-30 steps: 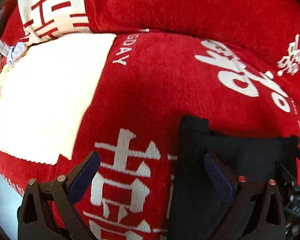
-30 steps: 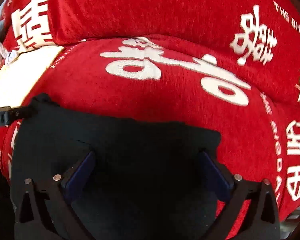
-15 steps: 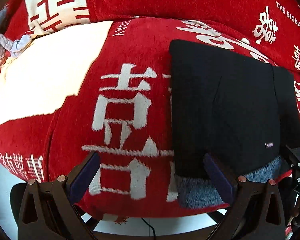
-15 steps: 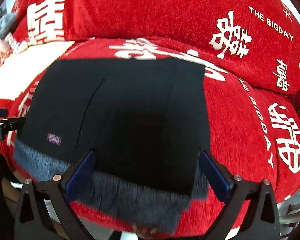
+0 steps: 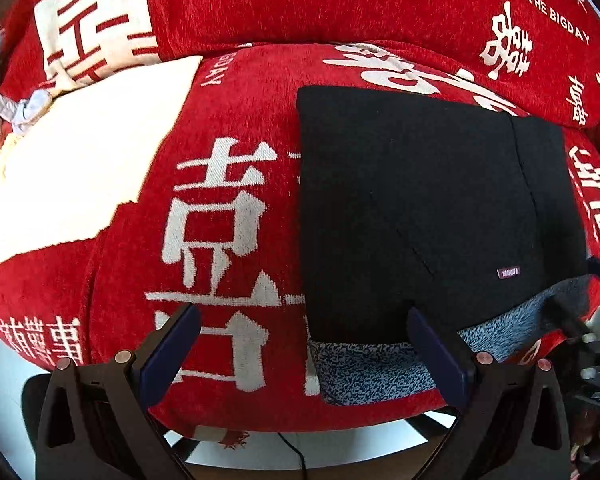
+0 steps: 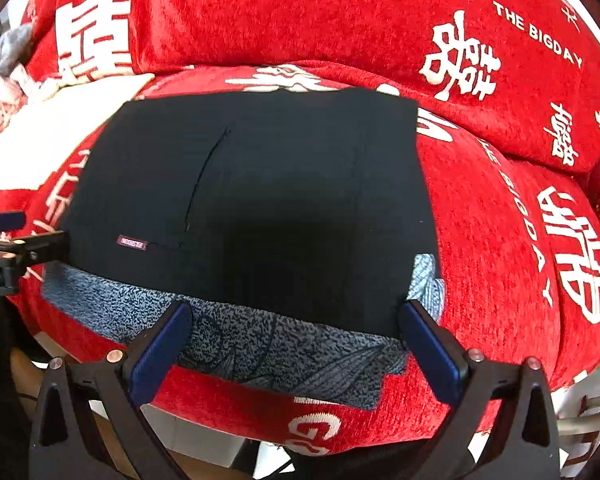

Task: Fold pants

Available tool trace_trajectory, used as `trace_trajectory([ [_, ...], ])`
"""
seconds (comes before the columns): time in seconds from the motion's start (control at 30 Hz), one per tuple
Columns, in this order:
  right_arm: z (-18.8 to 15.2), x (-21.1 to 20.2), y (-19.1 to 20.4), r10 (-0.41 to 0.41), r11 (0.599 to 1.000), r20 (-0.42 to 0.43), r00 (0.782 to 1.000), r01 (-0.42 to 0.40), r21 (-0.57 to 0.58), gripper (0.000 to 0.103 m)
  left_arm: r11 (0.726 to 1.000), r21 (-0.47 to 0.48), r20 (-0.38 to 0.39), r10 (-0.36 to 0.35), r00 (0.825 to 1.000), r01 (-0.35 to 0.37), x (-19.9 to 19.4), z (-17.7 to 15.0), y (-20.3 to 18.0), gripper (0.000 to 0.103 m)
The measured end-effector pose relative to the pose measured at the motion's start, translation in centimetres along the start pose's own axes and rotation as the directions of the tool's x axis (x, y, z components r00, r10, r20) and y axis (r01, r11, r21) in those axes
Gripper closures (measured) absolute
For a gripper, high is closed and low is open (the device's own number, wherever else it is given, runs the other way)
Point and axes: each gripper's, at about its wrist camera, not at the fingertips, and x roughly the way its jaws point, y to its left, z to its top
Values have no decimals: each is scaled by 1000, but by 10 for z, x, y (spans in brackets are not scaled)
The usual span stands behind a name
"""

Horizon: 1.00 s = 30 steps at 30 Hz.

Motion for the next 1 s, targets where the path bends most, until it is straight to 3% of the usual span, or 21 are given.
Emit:
trace_trajectory([
  [0.17, -2, -34, 7, 46, 999, 131, 990, -44, -17, 0, 1000, 8, 11, 17, 1000, -17, 2, -4, -3, 0],
  [0.23, -4, -27, 13, 108, 994, 112, 988, -104, -38, 0, 1000, -1, 16, 10, 1000, -9, 3, -4, -3, 0],
  [0.3, -7, -6, 14, 158, 987, 30, 987, -156, -34, 0, 1000, -2, 12, 3, 1000, -3, 4, -5, -2, 0],
  [0.37, -5, 9, 13, 140, 990, -7, 990, -140, -26, 0, 1000, 1, 8, 0, 1000, 0, 3, -5, -3, 0],
  [0.5, 10, -15, 13, 149, 988, 70, 986, -147, -37, 0, 1000, 4, 42, -23, 999, 23, -6, 5, -1, 0],
  [0.7, 68, -13, 0, 106, 993, 146, 984, -99, -59, 0, 997, -64, 63, -30, 998, 34, 6, 63, 1, 0],
  [0.9, 118, 39, -11, 111, 994, 56, 992, -110, -11, 0, 994, -106, 2, 26, 1000, -26, 40, 106, -1, 0],
  [1.0, 123, 82, -20, 95, 995, -90, 991, -91, 42, 0, 990, -140, -78, 18, 997, -29, 67, 111, 4, 0],
])
